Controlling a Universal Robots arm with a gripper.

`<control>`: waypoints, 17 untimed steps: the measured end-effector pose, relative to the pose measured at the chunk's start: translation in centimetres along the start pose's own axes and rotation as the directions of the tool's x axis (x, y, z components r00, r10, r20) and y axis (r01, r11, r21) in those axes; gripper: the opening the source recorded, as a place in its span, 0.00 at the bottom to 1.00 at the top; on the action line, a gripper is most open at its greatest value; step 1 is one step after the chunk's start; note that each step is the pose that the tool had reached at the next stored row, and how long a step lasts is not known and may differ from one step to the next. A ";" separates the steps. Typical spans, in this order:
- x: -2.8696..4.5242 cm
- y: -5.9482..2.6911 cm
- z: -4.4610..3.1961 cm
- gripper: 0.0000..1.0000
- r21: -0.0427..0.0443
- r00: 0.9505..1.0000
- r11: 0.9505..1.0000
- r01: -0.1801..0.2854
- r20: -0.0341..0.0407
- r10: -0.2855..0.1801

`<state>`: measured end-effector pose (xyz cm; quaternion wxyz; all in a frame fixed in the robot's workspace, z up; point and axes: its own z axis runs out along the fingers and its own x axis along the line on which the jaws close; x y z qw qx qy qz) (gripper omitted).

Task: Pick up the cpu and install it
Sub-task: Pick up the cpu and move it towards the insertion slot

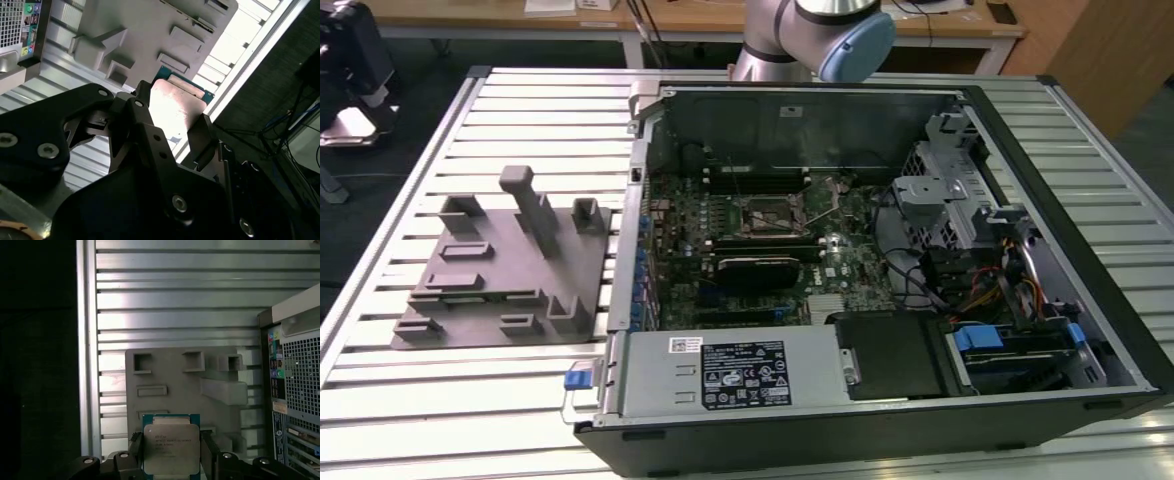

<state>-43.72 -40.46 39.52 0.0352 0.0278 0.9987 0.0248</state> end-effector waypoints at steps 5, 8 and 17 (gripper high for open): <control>-0.09 0.07 -1.35 0.54 0.000 1.000 1.000 0.000 0.004 0.000; -0.15 0.12 -2.16 0.54 0.000 1.000 1.000 0.000 0.007 0.000; -0.30 0.18 -3.18 0.54 -0.001 1.000 1.000 0.000 0.010 0.000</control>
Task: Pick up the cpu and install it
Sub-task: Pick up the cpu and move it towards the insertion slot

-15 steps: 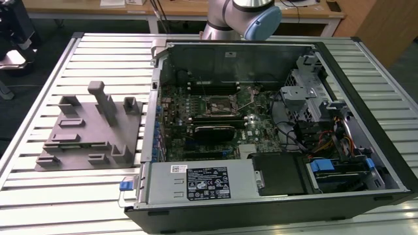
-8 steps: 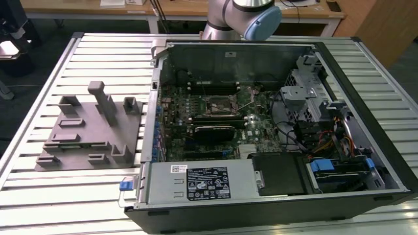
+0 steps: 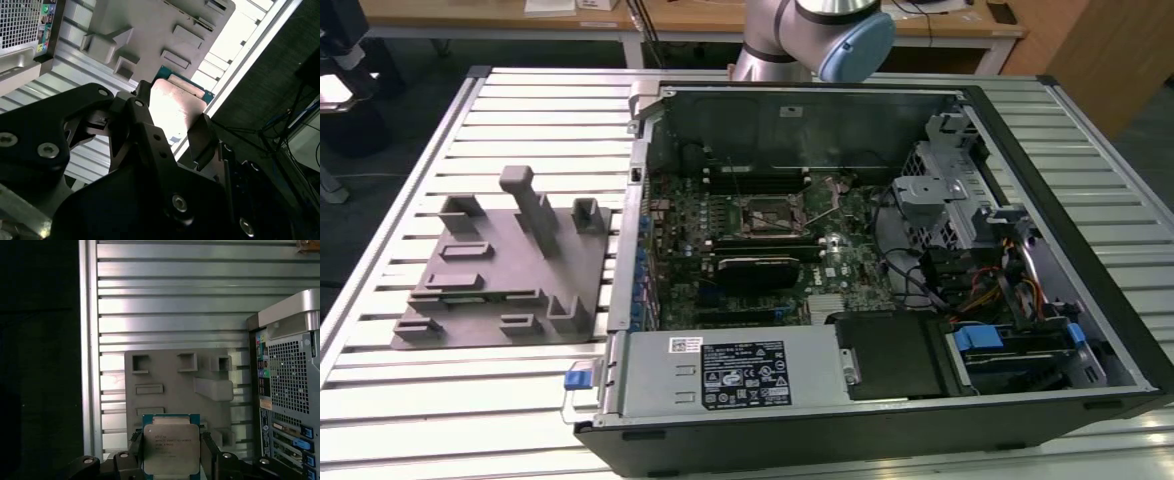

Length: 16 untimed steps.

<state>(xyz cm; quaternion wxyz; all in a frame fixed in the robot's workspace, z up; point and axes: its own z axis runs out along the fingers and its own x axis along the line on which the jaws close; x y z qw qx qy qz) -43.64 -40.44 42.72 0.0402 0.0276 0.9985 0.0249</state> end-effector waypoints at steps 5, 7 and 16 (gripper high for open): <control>-1.22 0.06 0.12 0.54 0.000 1.000 1.000 0.000 -0.003 0.000; -1.94 0.10 0.19 0.54 0.000 1.000 1.000 0.000 -0.007 0.000; -5.25 0.27 0.51 0.54 0.001 1.000 1.000 -0.001 -0.026 0.001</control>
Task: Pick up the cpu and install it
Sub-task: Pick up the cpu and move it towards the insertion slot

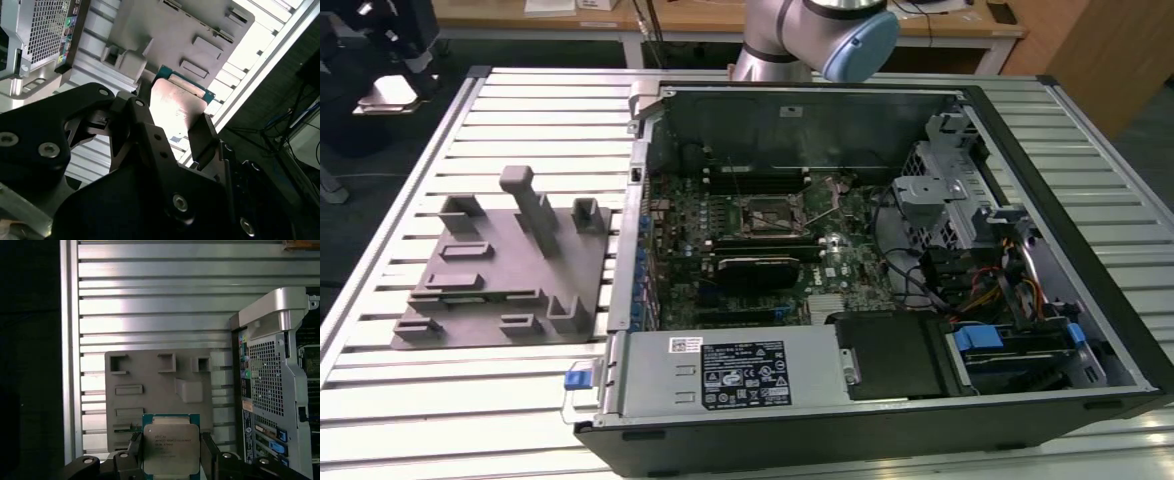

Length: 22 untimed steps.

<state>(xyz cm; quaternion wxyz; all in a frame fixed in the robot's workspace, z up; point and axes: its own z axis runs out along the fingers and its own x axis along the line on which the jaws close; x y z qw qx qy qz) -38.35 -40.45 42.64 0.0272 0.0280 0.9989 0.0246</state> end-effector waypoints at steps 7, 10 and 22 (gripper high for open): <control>-2.72 0.15 0.17 0.54 0.001 1.000 1.000 -0.001 -0.013 0.001; -3.96 0.21 0.26 0.54 0.001 1.000 1.000 -0.001 -0.019 0.001; -8.85 0.48 0.57 0.54 0.002 0.999 1.000 -0.002 -0.037 0.002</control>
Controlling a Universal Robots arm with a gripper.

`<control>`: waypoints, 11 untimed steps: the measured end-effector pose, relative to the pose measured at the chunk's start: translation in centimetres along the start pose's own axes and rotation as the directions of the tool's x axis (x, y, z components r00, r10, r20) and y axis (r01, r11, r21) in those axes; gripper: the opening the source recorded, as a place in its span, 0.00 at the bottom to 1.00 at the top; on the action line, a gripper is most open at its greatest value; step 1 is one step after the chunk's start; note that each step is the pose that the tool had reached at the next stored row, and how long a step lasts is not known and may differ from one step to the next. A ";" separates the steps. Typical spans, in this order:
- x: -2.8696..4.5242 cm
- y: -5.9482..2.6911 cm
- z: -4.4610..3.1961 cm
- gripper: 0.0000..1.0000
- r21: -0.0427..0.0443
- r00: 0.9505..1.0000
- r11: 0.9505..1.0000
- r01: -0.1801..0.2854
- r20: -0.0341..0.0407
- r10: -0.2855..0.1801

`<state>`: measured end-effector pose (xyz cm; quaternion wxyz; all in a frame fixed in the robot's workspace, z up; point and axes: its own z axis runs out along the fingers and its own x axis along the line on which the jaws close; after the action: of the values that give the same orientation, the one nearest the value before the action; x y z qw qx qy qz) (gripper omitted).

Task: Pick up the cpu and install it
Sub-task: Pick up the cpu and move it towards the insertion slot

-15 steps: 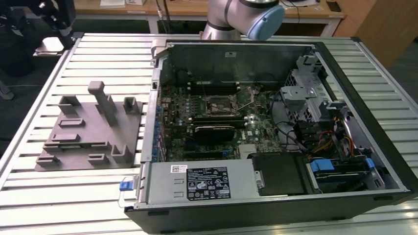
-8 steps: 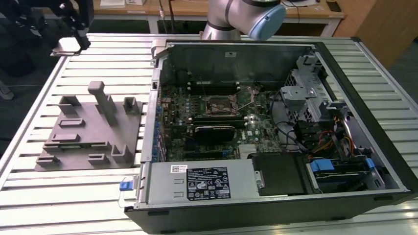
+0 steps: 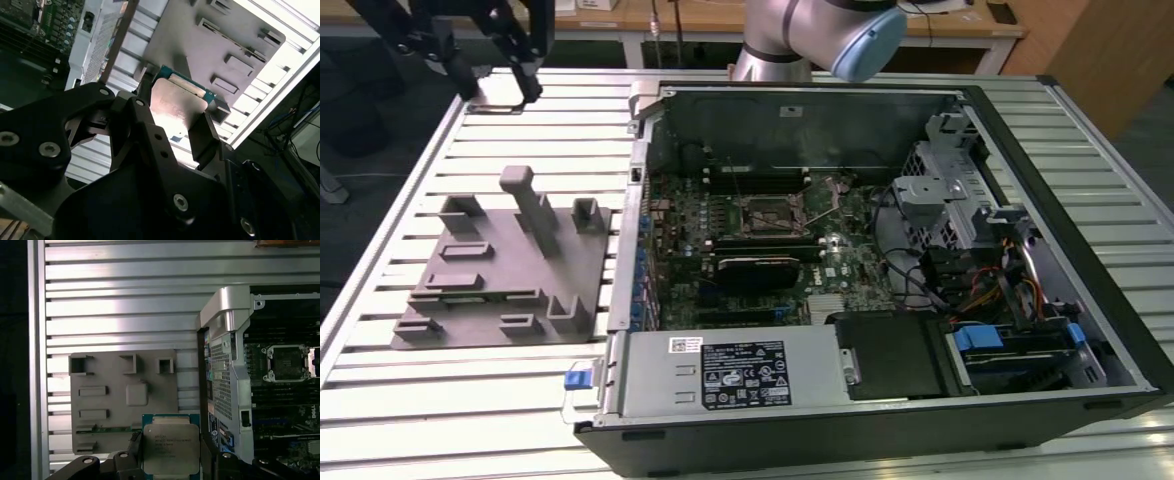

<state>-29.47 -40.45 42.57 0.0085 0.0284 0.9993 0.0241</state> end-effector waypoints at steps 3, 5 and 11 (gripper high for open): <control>-1.31 0.07 0.04 0.54 0.000 1.000 1.000 0.000 -0.004 0.000; -2.19 0.12 0.07 0.54 0.000 1.000 1.000 0.000 -0.006 0.000; -4.74 0.27 0.15 0.54 0.001 1.000 1.000 -0.001 -0.011 0.001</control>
<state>-24.72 -40.45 42.51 0.0029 0.0286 0.9993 0.0239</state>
